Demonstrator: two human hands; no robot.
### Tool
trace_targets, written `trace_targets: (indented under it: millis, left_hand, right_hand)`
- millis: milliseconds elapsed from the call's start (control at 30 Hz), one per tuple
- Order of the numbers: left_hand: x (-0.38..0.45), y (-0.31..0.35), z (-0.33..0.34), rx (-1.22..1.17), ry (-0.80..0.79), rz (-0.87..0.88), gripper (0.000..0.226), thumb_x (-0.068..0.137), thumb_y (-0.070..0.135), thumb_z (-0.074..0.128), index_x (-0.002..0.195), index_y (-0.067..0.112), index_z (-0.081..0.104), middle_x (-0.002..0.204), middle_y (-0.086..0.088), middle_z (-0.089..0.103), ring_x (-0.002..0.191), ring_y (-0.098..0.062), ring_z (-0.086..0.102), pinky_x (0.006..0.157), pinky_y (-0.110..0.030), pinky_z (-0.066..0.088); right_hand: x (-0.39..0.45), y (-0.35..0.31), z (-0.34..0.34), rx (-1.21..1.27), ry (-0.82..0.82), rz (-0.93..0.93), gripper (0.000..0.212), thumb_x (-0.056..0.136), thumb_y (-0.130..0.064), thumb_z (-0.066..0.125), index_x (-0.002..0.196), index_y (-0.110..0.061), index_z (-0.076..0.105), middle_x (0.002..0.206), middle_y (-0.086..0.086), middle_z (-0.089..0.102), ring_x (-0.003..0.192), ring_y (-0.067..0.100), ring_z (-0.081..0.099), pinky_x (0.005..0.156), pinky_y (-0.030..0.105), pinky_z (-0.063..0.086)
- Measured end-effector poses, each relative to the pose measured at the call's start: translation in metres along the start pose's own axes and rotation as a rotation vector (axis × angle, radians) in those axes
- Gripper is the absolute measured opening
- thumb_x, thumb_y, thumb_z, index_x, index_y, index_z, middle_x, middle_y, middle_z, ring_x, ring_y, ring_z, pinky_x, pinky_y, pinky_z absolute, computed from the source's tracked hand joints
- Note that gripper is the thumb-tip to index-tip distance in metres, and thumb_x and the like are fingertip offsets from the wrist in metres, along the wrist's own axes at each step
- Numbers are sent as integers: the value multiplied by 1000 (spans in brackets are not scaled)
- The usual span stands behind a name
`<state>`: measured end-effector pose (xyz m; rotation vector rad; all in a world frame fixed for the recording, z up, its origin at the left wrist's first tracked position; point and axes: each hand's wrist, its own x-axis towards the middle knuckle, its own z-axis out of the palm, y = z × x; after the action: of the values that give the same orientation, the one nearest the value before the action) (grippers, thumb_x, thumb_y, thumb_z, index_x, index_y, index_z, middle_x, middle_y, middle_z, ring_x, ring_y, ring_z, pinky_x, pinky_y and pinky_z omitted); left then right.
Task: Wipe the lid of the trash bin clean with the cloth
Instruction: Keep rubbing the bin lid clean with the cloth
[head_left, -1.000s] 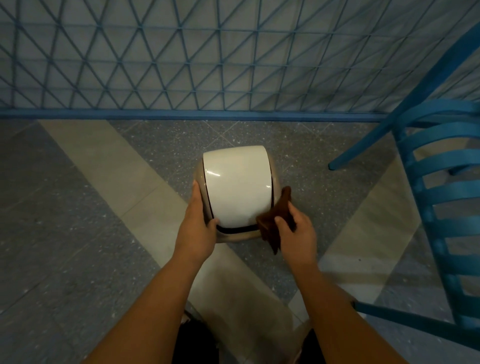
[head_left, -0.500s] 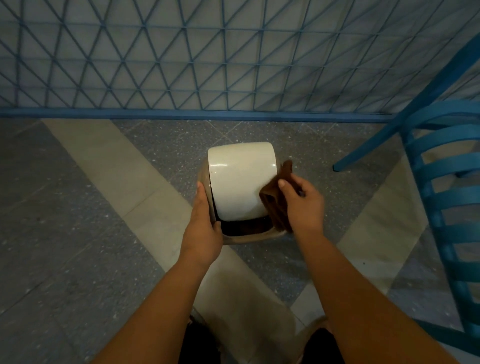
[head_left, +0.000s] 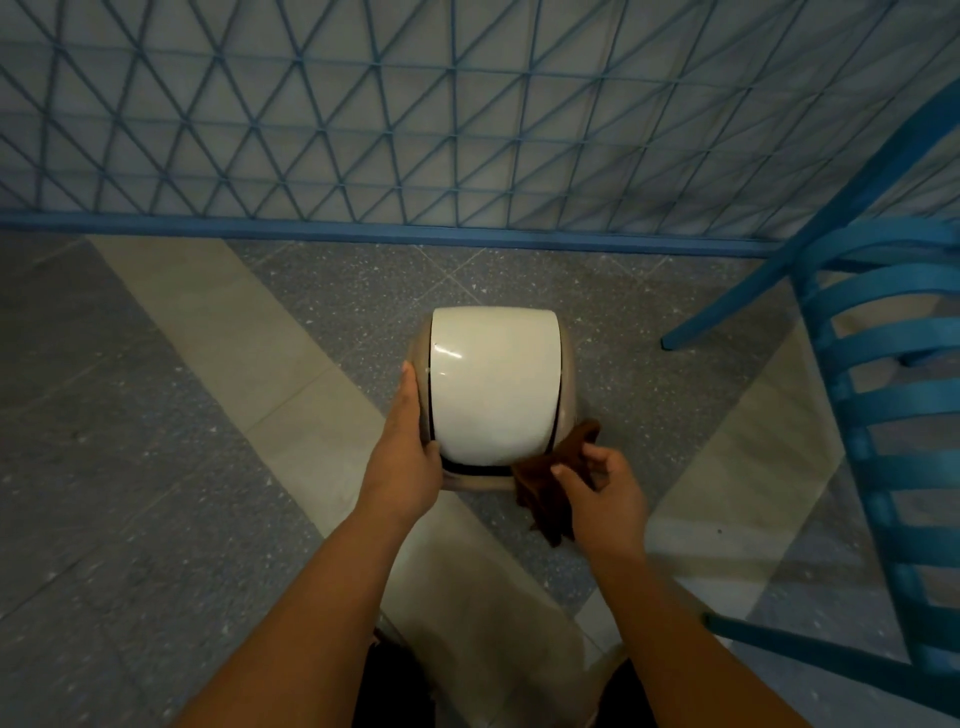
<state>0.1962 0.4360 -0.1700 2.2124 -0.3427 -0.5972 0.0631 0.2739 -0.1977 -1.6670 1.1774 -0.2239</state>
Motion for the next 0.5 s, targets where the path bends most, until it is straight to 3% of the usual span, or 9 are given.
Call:
trace_targets:
  millis: [100, 167, 267, 333, 500]
  left_hand:
    - [-2, -7, -7, -22, -31, 29, 98, 87, 10, 63, 150, 31, -9, 160, 1, 4, 146, -18, 10, 118, -39, 17]
    - [-7, -15, -10, -90, -13, -41, 98, 87, 17, 66, 150, 27, -7, 160, 3, -4, 146, -14, 3, 119, -38, 11]
    - [-17, -28, -11, -327, 125, -390, 73, 92, 17, 58, 151, 22, 16, 157, -4, 20, 141, -22, 25, 116, -40, 24]
    - [-21, -33, -7, -543, 171, -634, 56, 92, 12, 54, 145, 18, 35, 146, -12, 41, 129, -28, 44, 109, -41, 36]
    - [-26, -26, 14, -879, 60, -770, 36, 94, 15, 57, 129, 7, 52, 115, -12, 59, 100, -26, 57, 89, -34, 46]
  right_hand:
    - [-10, 10, 0, 89, 93, 145, 23, 87, -16, 65, 109, -21, 59, 106, 2, 63, 92, 13, 57, 75, 20, 42]
    - [-22, 14, -5, 142, 138, 180, 31, 91, -18, 59, 122, -18, 59, 115, 4, 64, 93, 11, 55, 80, 21, 43]
    - [-43, 20, -5, -32, 74, 52, 38, 93, -21, 55, 131, -24, 55, 120, 3, 59, 105, 16, 55, 92, 30, 43]
    - [-52, 18, -1, -223, 14, -134, 40, 93, -21, 56, 132, -29, 53, 112, 0, 52, 103, 16, 54, 88, 27, 40]
    - [-49, 11, 11, -401, -89, -380, 47, 94, -20, 53, 140, -27, 44, 119, -1, 49, 106, 12, 52, 94, 24, 41]
